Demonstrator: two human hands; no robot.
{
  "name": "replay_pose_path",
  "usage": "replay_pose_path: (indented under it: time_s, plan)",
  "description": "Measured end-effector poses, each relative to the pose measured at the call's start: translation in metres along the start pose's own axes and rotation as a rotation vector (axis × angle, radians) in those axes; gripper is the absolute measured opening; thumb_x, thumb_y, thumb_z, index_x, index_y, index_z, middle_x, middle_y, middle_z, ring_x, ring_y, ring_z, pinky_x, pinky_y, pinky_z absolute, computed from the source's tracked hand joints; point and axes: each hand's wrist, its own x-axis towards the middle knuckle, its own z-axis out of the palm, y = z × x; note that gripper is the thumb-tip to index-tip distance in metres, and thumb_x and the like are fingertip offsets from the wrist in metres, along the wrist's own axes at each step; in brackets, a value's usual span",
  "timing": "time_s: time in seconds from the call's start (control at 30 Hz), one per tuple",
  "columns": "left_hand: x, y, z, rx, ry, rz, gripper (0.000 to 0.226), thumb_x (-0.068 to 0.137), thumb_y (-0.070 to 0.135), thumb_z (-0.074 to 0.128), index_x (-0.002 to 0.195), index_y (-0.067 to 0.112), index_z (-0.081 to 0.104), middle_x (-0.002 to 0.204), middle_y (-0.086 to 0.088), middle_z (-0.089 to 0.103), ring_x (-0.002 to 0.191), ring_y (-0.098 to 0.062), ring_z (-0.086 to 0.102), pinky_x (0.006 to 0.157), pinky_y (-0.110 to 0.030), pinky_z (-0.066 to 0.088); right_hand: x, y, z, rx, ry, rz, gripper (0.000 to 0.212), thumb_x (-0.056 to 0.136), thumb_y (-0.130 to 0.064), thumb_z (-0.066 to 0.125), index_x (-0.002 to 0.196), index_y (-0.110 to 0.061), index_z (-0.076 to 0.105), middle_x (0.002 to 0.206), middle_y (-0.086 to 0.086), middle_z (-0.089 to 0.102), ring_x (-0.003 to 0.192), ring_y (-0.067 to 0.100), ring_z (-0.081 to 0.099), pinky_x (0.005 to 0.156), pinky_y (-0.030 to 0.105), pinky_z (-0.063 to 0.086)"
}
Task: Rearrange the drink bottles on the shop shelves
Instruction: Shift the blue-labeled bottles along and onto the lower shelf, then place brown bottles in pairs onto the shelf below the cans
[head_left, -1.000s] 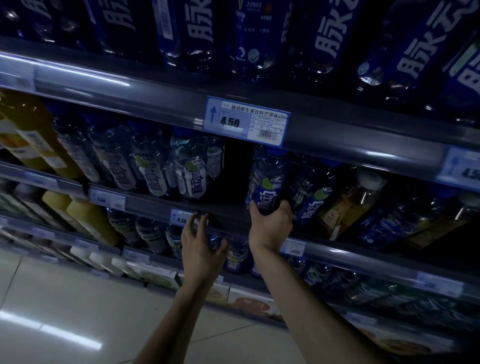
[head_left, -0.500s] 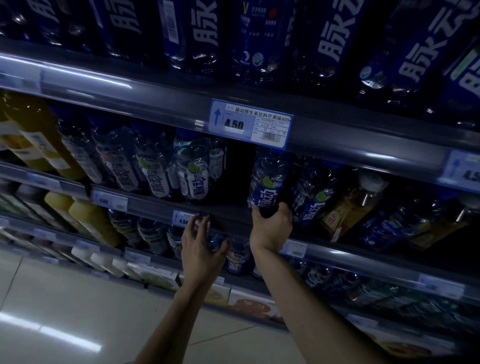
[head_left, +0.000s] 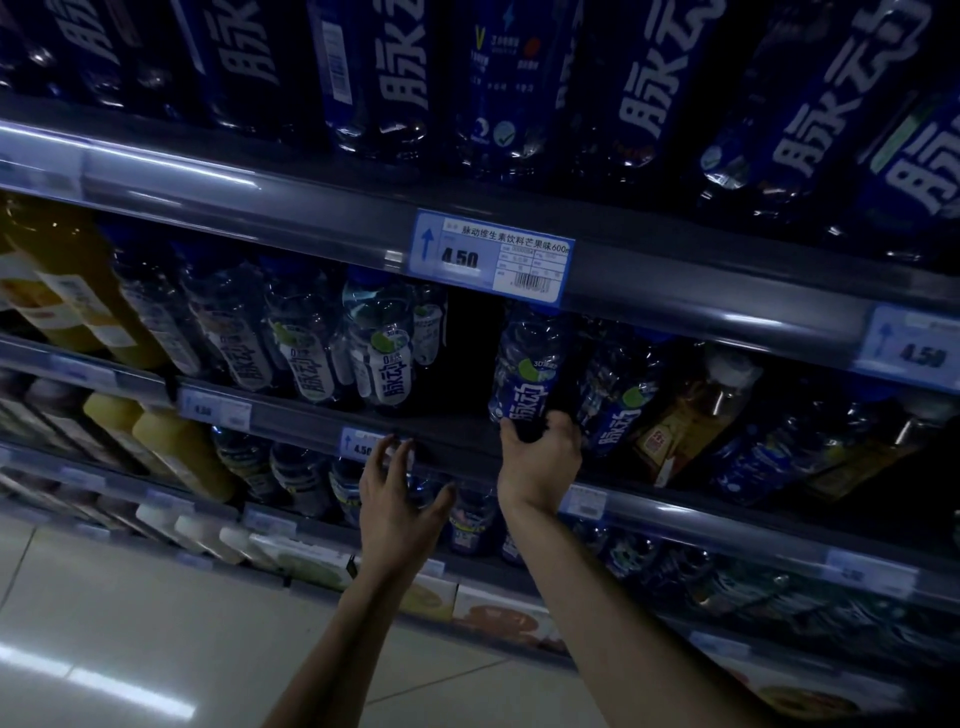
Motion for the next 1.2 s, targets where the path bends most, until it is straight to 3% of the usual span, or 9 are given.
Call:
replay_pose_path:
  time_s: [0.17,0.37,0.5,0.63,0.87,0.97,1.1,1.2]
  plan:
    - [0.000,0.007,-0.004,-0.099,-0.013,-0.037,0.062,0.080,0.027,0.074,0.133,0.010,0.047,0.149,-0.007,0.029,0.132,-0.019,0.032,0.095,-0.027,0.032,0.000,0.005,-0.008,-0.013,-0.034,-0.034,0.047,0.081,-0.022,0.076,0.118,0.001,0.060,0.120,0.017,0.059,0.108,0.030,0.057,0.079,0.020,0.036]
    - [-0.004,0.029,-0.016,-0.191,0.018,-0.078,0.055,0.083,0.031,0.070,0.132,0.016,0.047,0.139,-0.005,0.041,0.125,-0.021,0.043,0.096,-0.033,0.039,-0.010,0.010,-0.036,0.087,-0.169,-0.099,0.046,0.087,-0.030,0.069,0.125,-0.010,0.054,0.118,0.004,0.061,0.107,0.019,0.057,0.084,0.023,0.044]
    - [-0.011,0.050,-0.027,-0.208,0.034,-0.061,0.052,0.084,0.032,0.069,0.129,0.016,0.049,0.132,-0.005,0.050,0.118,-0.018,0.049,0.092,-0.035,0.044,-0.015,0.007,-0.063,0.126,-0.257,-0.117,0.042,0.087,-0.035,0.068,0.124,-0.018,0.054,0.110,-0.005,0.061,0.099,0.009,0.058,0.072,0.009,0.041]
    - [-0.020,0.079,-0.043,-0.214,-0.001,-0.086,0.057,0.084,0.033,0.069,0.133,0.015,0.046,0.128,-0.005,0.053,0.116,-0.015,0.050,0.091,-0.036,0.046,-0.018,-0.004,-0.096,0.152,-0.273,-0.101,0.039,0.087,-0.034,0.067,0.121,-0.017,0.055,0.105,-0.005,0.062,0.095,0.008,0.059,0.068,0.008,0.041]
    - [-0.036,0.148,-0.065,-0.219,-0.080,-0.026,0.047,0.086,0.029,0.068,0.127,0.014,0.052,0.125,-0.005,0.059,0.111,-0.014,0.053,0.087,-0.031,0.043,-0.019,-0.037,-0.160,0.184,-0.260,-0.122,0.036,0.088,-0.036,0.066,0.117,-0.018,0.056,0.100,-0.004,0.062,0.092,0.009,0.059,0.073,0.018,0.048]
    - [-0.050,0.175,-0.067,-0.211,-0.115,0.006,0.048,0.085,0.032,0.068,0.127,0.014,0.052,0.124,-0.004,0.059,0.109,-0.016,0.055,0.084,-0.031,0.043,-0.019,-0.046,-0.191,0.176,-0.233,-0.119,0.036,0.087,-0.039,0.066,0.116,-0.020,0.056,0.098,-0.009,0.063,0.090,0.001,0.058,0.066,0.006,0.041]
    - [-0.069,0.212,-0.053,-0.227,-0.172,0.025,0.048,0.086,0.035,0.067,0.126,0.017,0.050,0.126,-0.002,0.057,0.114,-0.018,0.055,0.088,-0.034,0.046,-0.012,-0.041,-0.230,0.169,-0.157,-0.082,0.033,0.086,-0.040,0.067,0.112,-0.023,0.055,0.092,-0.017,0.058,0.081,-0.002,0.056,0.060,0.004,0.041]
    - [-0.079,0.235,-0.032,-0.242,-0.186,0.020,0.047,0.086,0.032,0.068,0.127,0.017,0.050,0.123,0.000,0.057,0.110,-0.015,0.055,0.083,-0.024,0.043,-0.001,-0.027,-0.253,0.137,-0.098,-0.054,0.036,0.084,-0.040,0.068,0.114,-0.023,0.054,0.094,-0.015,0.056,0.081,0.003,0.054,0.057,0.005,0.038]
